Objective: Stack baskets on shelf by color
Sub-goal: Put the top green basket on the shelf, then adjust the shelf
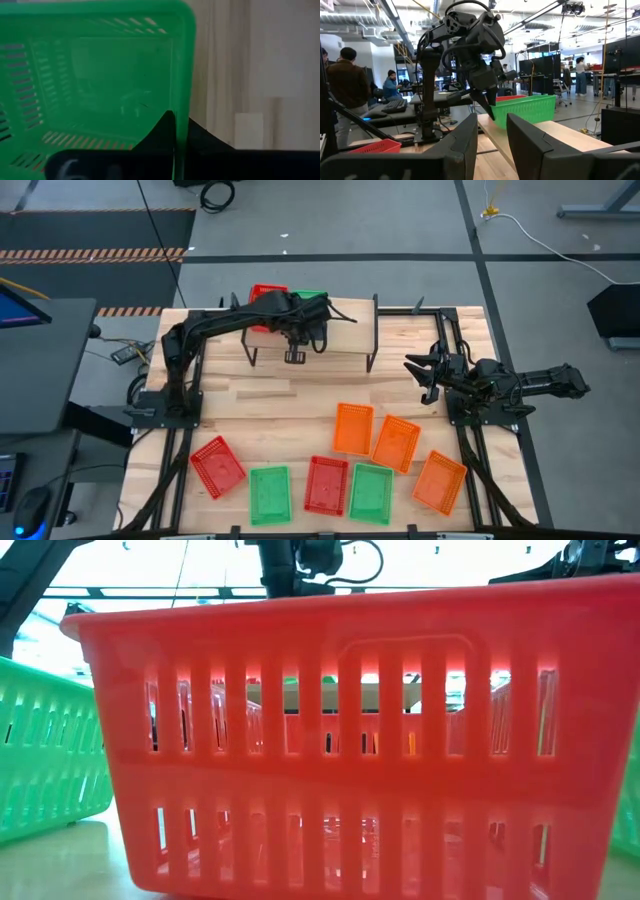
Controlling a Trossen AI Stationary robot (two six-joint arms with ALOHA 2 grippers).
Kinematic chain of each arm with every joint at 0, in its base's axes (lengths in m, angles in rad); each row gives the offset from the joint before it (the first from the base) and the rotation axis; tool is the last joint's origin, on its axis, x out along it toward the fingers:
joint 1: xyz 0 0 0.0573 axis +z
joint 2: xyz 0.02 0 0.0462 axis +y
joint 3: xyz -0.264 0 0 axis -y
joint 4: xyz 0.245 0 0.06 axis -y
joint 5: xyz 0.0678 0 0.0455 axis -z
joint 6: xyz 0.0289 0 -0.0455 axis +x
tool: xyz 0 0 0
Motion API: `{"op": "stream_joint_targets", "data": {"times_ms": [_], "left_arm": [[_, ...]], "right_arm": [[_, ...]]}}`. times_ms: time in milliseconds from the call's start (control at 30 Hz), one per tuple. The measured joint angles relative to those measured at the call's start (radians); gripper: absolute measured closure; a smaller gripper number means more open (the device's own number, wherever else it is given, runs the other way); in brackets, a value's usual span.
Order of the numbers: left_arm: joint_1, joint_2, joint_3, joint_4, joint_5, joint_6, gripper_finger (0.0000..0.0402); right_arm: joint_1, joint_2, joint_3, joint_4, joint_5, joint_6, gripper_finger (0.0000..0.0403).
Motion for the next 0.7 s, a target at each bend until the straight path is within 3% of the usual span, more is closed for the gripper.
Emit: {"op": "stream_joint_targets", "data": {"times_ms": [600, 700], "left_arm": [[-0.004, 0.0, 0.007, -0.004, -0.031, -0.034, 0.0302], [-0.013, 0.0, 0.045, -0.038, -0.063, -0.037, 0.0294]], "right_arm": [[0.0, 0.0, 0.0, 0.0, 0.0, 0.0, 0.0293], [0.0, 0.0, 0.0, -0.001, 0.057, -0.007, 0.0293]]}}
